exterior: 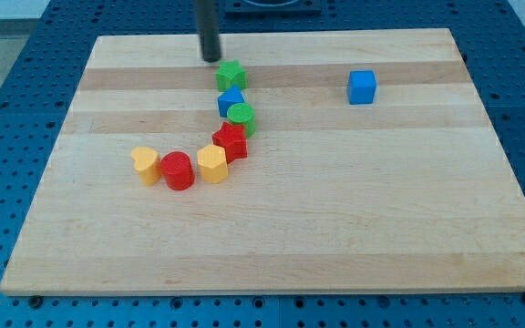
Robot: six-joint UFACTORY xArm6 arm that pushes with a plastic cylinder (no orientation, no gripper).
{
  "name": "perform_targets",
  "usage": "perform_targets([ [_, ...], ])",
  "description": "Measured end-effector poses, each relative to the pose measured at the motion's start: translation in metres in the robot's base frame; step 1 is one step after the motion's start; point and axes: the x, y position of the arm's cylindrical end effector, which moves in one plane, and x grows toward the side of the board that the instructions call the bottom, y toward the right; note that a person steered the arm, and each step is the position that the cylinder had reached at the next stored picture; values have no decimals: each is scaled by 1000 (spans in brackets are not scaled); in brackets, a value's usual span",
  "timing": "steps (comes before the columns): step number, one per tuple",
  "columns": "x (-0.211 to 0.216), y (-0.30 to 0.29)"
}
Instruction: Push the blue triangle towards the blue block
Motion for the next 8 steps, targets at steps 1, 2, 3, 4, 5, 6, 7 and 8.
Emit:
perform_targets([
  [1,35,-28],
  [2,62,-29],
  [3,72,-20],
  [4,72,2],
  [5,78,14],
  [6,98,14],
  [7,113,14],
  [8,115,26],
])
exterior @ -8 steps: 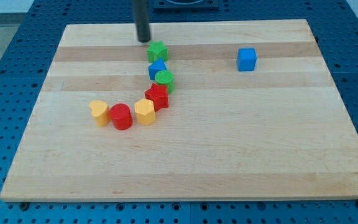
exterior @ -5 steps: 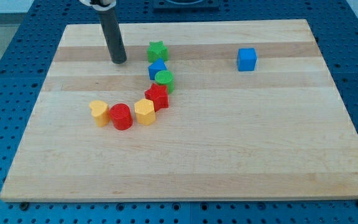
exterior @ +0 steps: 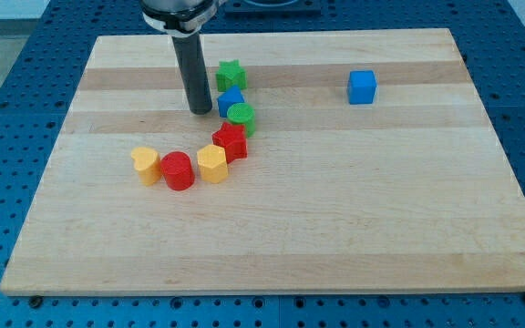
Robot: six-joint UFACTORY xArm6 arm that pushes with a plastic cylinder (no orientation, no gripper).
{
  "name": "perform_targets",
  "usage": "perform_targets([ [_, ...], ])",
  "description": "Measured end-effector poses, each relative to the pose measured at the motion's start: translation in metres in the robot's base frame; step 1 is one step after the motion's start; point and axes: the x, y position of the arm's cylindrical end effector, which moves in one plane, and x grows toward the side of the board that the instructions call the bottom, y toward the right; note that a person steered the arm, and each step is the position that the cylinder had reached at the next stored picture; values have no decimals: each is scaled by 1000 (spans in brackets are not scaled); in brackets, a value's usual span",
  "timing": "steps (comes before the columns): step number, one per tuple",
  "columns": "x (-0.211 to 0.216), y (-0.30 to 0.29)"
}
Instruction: Push the blue triangle towards the blue block
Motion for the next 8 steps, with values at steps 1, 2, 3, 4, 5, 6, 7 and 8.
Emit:
perform_targets([
  [1,0,30],
  [2,0,71],
  [3,-2,113],
  [4,-9,161],
  [5,-15,201],
  [6,-12,202],
  [7,2,192],
  [8,64,146],
])
